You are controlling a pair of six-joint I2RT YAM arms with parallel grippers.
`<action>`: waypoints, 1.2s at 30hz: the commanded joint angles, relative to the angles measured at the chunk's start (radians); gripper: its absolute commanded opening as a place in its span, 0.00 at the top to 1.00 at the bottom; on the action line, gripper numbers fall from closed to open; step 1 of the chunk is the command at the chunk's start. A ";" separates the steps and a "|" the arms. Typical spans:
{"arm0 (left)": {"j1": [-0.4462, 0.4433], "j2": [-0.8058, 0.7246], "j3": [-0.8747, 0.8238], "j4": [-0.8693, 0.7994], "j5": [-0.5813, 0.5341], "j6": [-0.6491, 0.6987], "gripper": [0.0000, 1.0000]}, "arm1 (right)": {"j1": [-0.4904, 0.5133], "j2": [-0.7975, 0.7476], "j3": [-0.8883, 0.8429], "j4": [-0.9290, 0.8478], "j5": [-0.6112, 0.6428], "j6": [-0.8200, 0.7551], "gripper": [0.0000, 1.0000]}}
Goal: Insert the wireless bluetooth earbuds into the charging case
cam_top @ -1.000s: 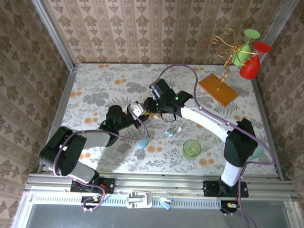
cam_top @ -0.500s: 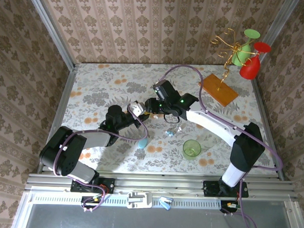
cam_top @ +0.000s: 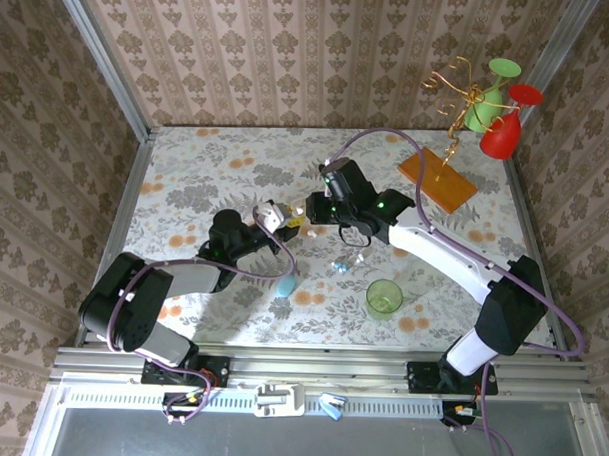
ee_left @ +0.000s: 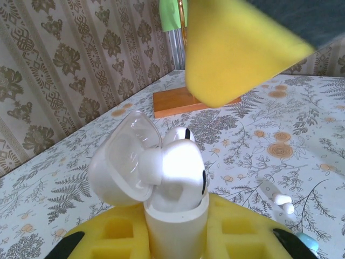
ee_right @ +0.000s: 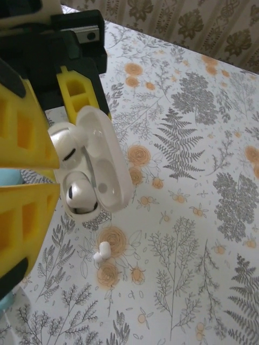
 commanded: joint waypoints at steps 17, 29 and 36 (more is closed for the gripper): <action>0.007 -0.010 0.021 0.046 0.033 -0.030 1.00 | 0.017 0.077 0.029 0.027 -0.120 0.001 0.87; 0.007 0.000 0.033 0.038 0.028 -0.038 1.00 | 0.016 -0.005 -0.040 0.071 -0.109 -0.009 0.74; 0.007 -0.015 0.035 0.036 0.042 -0.041 1.00 | 0.010 -0.071 -0.080 0.070 -0.041 -0.029 0.67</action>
